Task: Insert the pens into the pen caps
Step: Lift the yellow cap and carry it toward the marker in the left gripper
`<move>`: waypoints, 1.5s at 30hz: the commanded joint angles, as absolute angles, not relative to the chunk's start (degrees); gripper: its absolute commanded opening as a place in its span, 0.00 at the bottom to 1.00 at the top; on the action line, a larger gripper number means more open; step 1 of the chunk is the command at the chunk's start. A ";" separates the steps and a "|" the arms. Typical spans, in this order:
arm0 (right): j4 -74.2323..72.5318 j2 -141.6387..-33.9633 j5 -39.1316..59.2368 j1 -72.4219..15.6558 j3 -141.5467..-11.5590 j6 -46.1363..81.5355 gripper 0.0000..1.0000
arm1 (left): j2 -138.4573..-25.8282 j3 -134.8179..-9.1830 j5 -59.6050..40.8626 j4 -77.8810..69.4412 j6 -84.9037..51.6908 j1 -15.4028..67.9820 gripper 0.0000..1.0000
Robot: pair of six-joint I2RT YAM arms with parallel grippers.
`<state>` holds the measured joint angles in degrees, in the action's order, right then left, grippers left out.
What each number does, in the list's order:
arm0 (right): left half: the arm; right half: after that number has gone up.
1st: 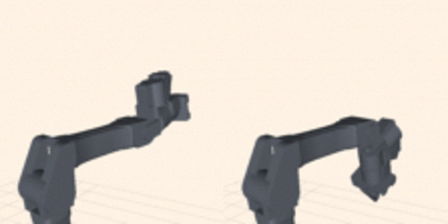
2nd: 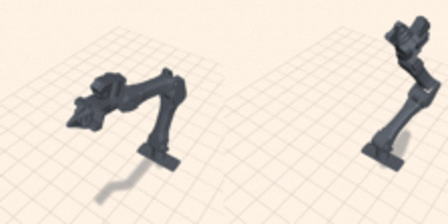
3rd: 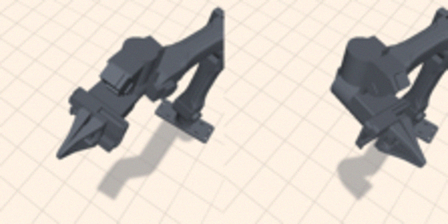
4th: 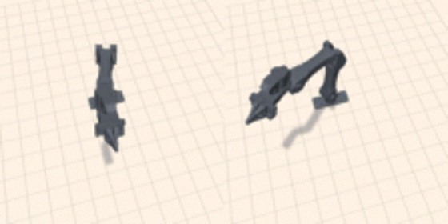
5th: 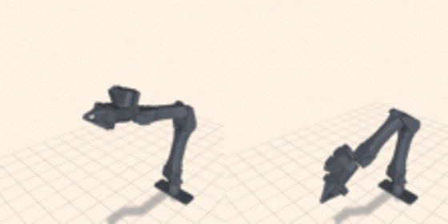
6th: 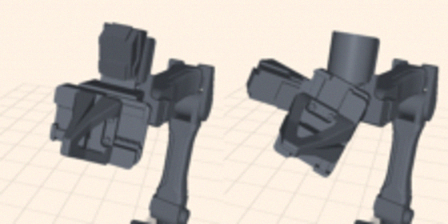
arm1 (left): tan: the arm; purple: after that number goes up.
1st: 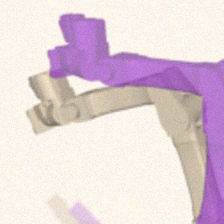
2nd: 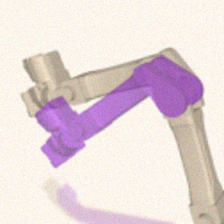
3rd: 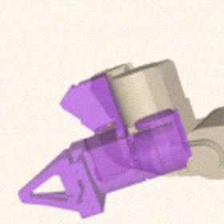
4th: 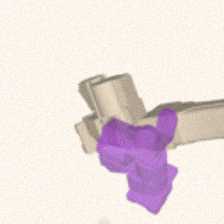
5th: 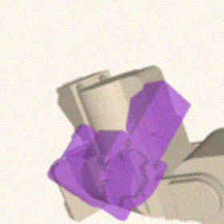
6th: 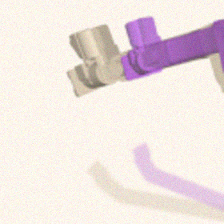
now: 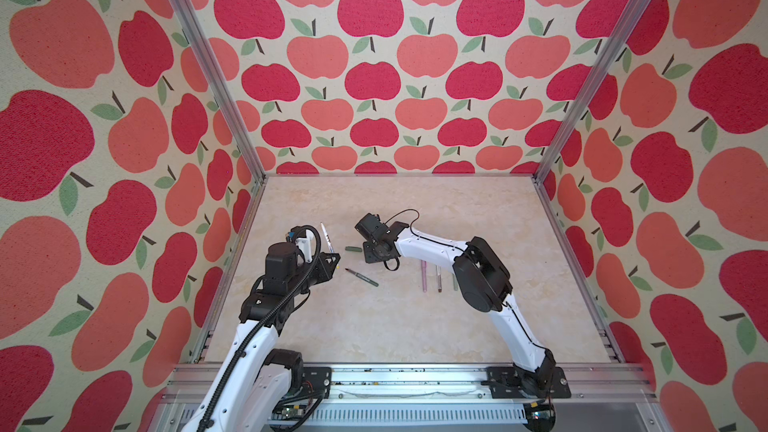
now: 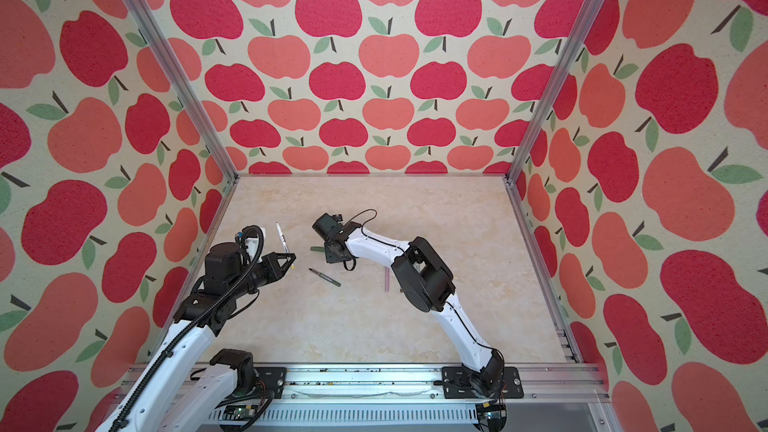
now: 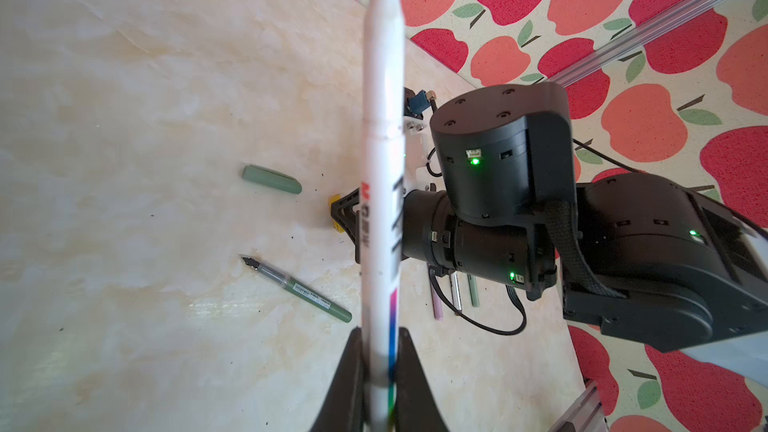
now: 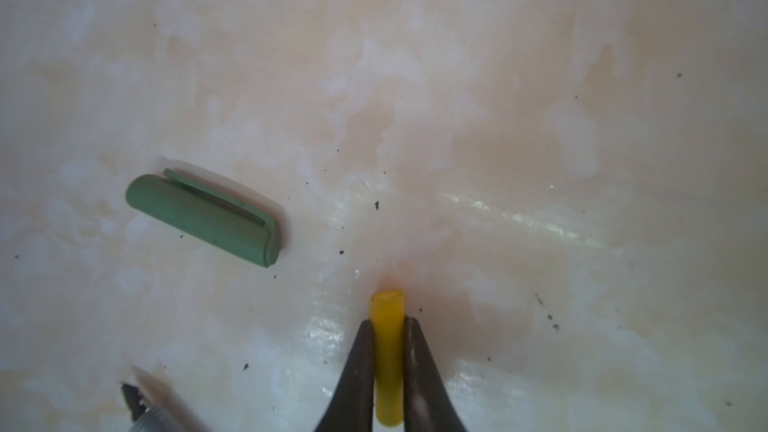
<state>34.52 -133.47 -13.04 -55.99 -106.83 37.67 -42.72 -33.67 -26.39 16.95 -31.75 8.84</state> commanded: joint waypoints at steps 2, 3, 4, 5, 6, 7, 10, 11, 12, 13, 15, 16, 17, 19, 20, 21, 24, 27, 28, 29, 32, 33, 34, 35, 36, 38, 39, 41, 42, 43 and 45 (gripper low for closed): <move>42.10 -137.69 -14.37 -56.05 -103.92 35.79 0.10 | -41.66 -33.84 -27.33 16.91 -30.93 8.54 0.00; 41.68 -136.96 -14.70 -56.07 -103.59 35.64 0.10 | -41.62 -33.91 -27.40 16.95 -30.91 8.53 0.00; 41.21 -136.13 -14.88 -55.98 -103.22 35.52 0.09 | -41.70 -33.93 -27.52 16.90 -30.94 8.57 0.00; 40.61 -135.09 -14.83 -55.81 -102.81 35.51 0.09 | -41.86 -33.93 -27.59 16.87 -30.89 8.53 0.00; 40.11 -134.10 -14.68 -55.54 -102.38 35.47 0.09 | -42.07 -34.01 -27.67 16.87 -30.94 8.53 0.00; 39.47 -132.98 -14.44 -55.40 -101.96 35.51 0.09 | -42.31 -34.10 -27.77 16.75 -30.86 8.55 0.00; 37.54 -129.47 -13.92 -54.57 -100.30 35.66 0.08 | -43.10 -34.45 -28.28 16.61 -30.81 8.63 0.00; 36.39 -128.00 -13.54 -54.18 -99.36 35.68 0.08 | -43.36 -34.54 -28.54 16.37 -30.85 8.69 0.00; 35.69 -126.70 -13.38 -53.91 -98.63 35.78 0.09 | -43.67 -34.67 -28.88 16.27 -30.76 8.78 0.00; 35.08 -125.30 -13.33 -53.50 -97.88 36.03 0.08 | -44.05 -34.80 -29.21 16.03 -30.76 8.97 0.00; 33.34 -122.54 -12.89 -52.72 -96.17 36.22 0.08 | -44.85 -35.15 -29.77 15.75 -30.52 9.57 0.00; 32.68 -121.04 -12.74 -52.27 -95.29 36.41 0.08 | -45.44 -35.36 -30.17 15.56 -30.33 10.06 0.00; 31.81 -119.50 -12.17 -51.78 -94.33 36.58 0.08 | -46.02 -35.57 -30.40 15.32 -30.14 10.65 0.00; 29.84 -116.60 -10.78 -50.63 -92.17 37.22 0.08 | -47.28 -36.02 -30.97 14.71 -29.54 12.25 0.00; 28.74 -114.95 -9.94 -49.92 -90.92 37.67 0.08 | -48.06 -36.28 -31.24 14.45 -29.22 13.19 0.00; 27.44 -113.51 -8.95 -49.32 -89.68 37.94 0.08 | -48.79 -36.46 -31.52 14.10 -28.87 14.18 0.00; 22.93 -108.40 -6.09 -47.20 -85.23 39.21 0.08 | -51.55 -37.04 -32.81 12.48 -28.53 17.28 0.00; 18.62 -103.10 -4.89 -45.18 -80.51 40.83 0.08 | -54.37 -37.01 -33.40 9.84 -29.53 20.66 0.00; 17.00 -101.32 -4.62 -44.56 -78.75 41.39 0.08 | -55.45 -36.72 -33.55 8.51 -30.23 21.88 0.00; 15.35 -99.62 -4.11 -43.95 -77.27 41.83 0.08 | -56.50 -36.46 -33.66 7.06 -30.84 23.07 0.00; 12.60 -95.47 -3.42 -42.52 -73.90 42.73 0.08 | -59.54 -36.05 -33.40 3.52 -32.20 26.38 0.00; 12.04 -94.48 -3.07 -42.14 -73.22 42.93 0.08 | -60.50 -36.04 -33.35 2.53 -32.63 27.30 0.00; 11.28 -93.43 -2.63 -41.80 -72.52 43.27 0.08 | -61.54 -36.04 -33.36 1.43 -32.98 28.41 0.00; 10.50 -92.50 -1.94 -41.46 -71.79 43.71 0.08 | -62.04 -36.19 -33.41 0.43 -33.21 29.43 0.00; 9.78 -91.78 -1.28 -41.27 -71.28 44.11 0.08 | -63.97 -36.49 -33.48 -0.05 -33.19 30.28 0.00; 7.78 -90.62 0.50 -40.83 -70.21 45.05 0.08 | -66.05 -37.19 -33.66 -0.87 -33.04 31.99 0.00; 6.89 -90.31 1.57 -40.71 -69.93 45.44 0.08 | -66.80 -37.54 -33.75 -1.20 -33.02 32.60 0.00; 5.25 -90.11 4.11 -40.61 -69.78 46.11 0.08 | -68.42 -38.12 -33.84 -2.00 -33.01 33.85 0.00; 4.62 -90.17 5.34 -40.62 -69.79 46.38 0.08 | -68.98 -38.38 -33.84 -2.23 -33.13 34.24 0.00; 3.74 -90.28 6.71 -40.61 -69.77 46.77 0.08 | -69.45 -38.65 -33.77 -2.44 -33.11 34.74 0.00; 2.14 -90.52 8.90 -40.61 -69.52 47.55 0.08 | -70.34 -39.17 -33.71 -2.63 -33.05 35.27 0.00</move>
